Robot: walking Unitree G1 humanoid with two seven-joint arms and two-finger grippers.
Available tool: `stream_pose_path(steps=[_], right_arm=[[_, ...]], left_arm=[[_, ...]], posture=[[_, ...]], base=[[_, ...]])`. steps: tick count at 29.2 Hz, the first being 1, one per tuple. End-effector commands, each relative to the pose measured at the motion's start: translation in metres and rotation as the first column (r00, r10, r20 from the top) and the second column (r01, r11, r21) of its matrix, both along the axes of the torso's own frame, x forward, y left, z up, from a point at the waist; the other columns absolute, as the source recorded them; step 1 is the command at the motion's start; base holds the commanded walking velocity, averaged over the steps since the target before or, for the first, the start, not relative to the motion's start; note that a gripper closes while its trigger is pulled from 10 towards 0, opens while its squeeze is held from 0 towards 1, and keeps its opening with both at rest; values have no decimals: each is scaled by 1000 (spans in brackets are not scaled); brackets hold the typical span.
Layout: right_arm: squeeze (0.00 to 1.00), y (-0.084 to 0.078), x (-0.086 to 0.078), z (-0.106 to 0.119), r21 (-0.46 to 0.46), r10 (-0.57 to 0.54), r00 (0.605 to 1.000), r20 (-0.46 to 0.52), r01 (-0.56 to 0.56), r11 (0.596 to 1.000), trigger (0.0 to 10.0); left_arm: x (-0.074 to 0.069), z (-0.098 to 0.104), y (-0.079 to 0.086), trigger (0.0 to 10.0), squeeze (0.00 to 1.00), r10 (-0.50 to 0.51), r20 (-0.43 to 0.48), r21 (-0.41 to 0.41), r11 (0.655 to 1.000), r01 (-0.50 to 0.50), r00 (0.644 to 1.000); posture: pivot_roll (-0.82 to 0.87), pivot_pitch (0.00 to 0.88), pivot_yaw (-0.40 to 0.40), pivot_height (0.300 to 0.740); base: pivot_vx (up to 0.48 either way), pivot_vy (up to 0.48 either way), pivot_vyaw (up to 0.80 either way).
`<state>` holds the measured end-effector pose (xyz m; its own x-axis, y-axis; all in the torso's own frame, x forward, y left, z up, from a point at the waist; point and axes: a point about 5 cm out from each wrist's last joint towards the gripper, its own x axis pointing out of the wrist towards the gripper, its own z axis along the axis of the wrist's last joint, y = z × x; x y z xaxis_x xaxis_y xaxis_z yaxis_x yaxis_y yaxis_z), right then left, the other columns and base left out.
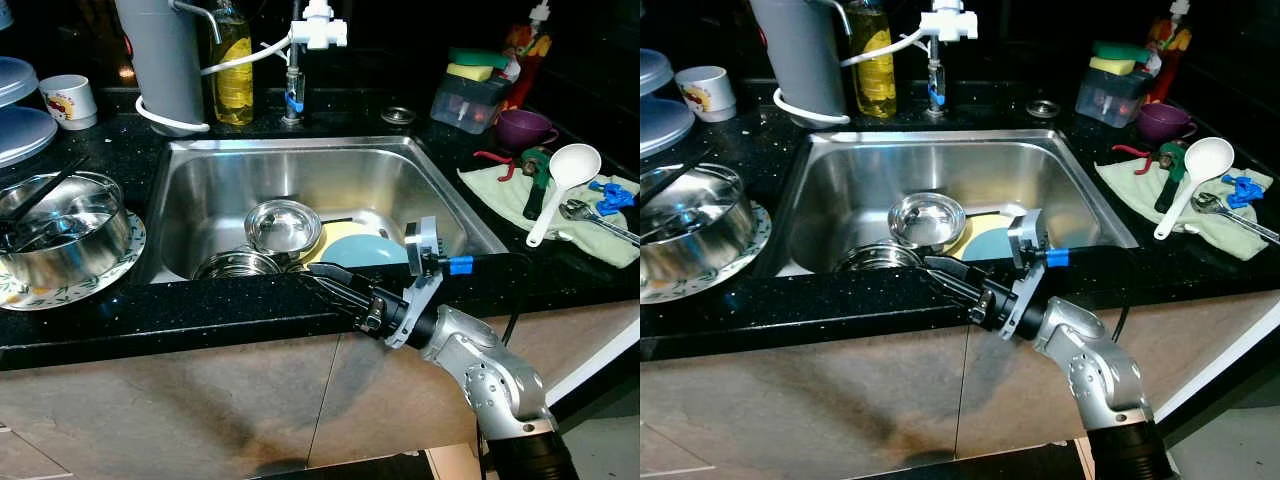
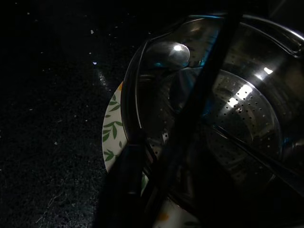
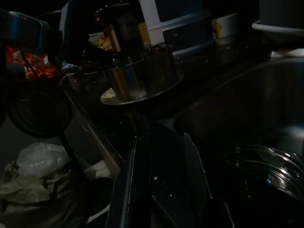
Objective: Kitchen organization
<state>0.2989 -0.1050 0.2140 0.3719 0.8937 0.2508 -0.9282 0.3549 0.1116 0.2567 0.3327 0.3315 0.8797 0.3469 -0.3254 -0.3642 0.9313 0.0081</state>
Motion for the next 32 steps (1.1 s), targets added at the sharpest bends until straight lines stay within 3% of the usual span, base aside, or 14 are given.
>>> stream_pose_path(steps=[1, 11, 14, 19, 22, 25, 26, 32], right_arm=[[0, 0, 1, -1, -16, -3, 1000, 4, 4, 1000, 10000], [0, -1, 2, -1, -21, -11, 1000, 4, 11, 1000, 10000], [0, -1, 2, -1, -22, -13, 1000, 4, 13, 1000, 10000], [0, -2, 2, 1, -14, -15, 1000, 8, 15, 1000, 10000], [0, -2, 2, 2, -8, -12, 1000, 6, 12, 1000, 10000], [0, -3, 2, 4, -4, -11, 1000, 8, 11, 1000, 10000], [0, -3, 2, 5, 0, -11, 1000, 11, 11, 1000, 10000], [0, -3, 3, 8, 7, -12, 1000, 16, 12, 1000, 10000]], left_arm=[[-2, -6, 2, 0, 0, 13, -44, -23, 1000, -14, 999], [-1, -1, 5, 0, 0, 17, -18, -16, 1000, -17, 1000], [-1, 6, 8, 0, 0, 53, 25, 12, 999, -53, 998], [0, 39, 6, 0, 0, 51, 175, 82, 994, -66, 983], [0, 64, -7, 0, 0, -29, 273, 129, 992, -6, 962], [1, 75, -16, 0, 0, -92, 305, 142, 989, 51, 948], [2, 85, -24, 0, 0, -147, 346, 156, 983, 97, 927], [8, 93, -47, 0, 0, -286, 386, 155, 957, 244, 877]], posture=[[50, 121, -61, 740], [50, 120, -60, 740], [49, 120, -60, 740], [48, 121, -59, 740], [46, 123, -57, 740], [46, 123, -55, 740], [46, 124, -55, 740], [45, 127, -55, 740]], base=[[0, 0, 0], [0, 0, 0], [0, 0, 0], [0, 0, 0], [0, 0, 0], [0, 0, 0], [0, 0, 0], [0, 0, 0]])
